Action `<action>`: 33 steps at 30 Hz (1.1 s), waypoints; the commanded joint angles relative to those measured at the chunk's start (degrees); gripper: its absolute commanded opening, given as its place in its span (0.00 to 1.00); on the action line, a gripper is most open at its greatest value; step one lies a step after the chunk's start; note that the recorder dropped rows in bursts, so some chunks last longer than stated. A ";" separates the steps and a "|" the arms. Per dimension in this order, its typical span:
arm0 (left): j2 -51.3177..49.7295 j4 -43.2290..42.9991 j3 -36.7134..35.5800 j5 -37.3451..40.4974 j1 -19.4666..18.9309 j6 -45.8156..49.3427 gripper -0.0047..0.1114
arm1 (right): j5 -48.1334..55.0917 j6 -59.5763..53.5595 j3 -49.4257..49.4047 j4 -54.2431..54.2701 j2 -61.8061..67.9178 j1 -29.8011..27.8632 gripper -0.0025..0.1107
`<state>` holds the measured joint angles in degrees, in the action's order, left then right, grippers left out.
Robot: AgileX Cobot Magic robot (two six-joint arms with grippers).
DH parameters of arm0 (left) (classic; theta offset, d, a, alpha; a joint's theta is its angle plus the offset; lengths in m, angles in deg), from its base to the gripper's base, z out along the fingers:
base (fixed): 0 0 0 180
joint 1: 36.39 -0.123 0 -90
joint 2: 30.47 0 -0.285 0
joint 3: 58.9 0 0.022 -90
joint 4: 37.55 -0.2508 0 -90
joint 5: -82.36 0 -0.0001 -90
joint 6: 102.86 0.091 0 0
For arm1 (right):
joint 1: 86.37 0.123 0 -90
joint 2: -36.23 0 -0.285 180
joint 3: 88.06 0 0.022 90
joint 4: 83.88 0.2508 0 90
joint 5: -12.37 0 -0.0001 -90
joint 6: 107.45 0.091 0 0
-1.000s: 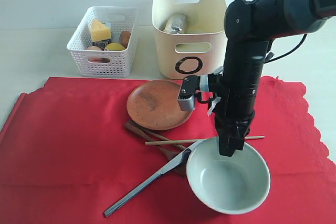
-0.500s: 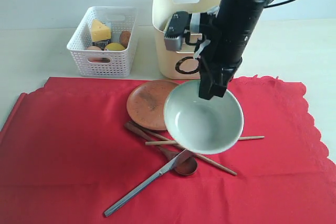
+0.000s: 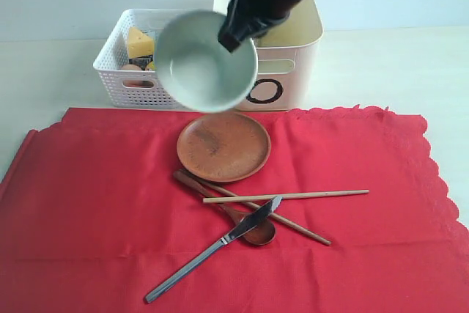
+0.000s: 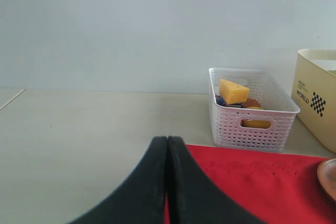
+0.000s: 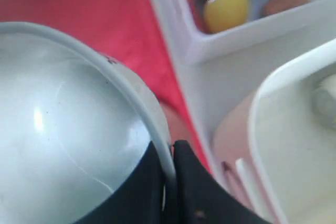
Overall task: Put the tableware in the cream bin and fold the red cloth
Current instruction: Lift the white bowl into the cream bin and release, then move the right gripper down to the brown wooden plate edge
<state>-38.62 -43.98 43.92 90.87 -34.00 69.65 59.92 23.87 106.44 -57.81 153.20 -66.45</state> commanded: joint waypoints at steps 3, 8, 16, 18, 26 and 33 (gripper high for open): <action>0.36 0.06 -0.03 -0.26 -0.12 -0.06 0.05 | -19.82 10.87 1.82 0.81 -0.48 -0.13 0.02; 0.36 0.06 -0.03 -0.26 -0.12 -0.17 0.05 | -30.80 18.58 1.82 0.55 0.42 -2.33 0.02; 0.36 0.06 -0.03 -0.26 -0.12 -0.06 0.05 | -33.92 23.88 1.82 0.55 5.60 -7.31 0.02; 0.36 0.06 -0.03 -0.26 -0.12 -0.06 0.05 | -34.41 23.88 1.82 0.55 8.20 -8.12 0.02; 0.36 0.06 -0.03 -0.26 -0.12 -0.16 0.05 | -36.93 25.87 1.82 0.55 11.99 -8.26 0.28; 0.36 0.06 -0.03 -0.26 -0.12 -0.05 0.05 | -37.35 25.87 1.82 0.55 11.99 -8.26 0.52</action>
<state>-38.62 -43.98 43.92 90.87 -34.00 69.65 23.71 49.57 107.89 -57.56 165.26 -74.47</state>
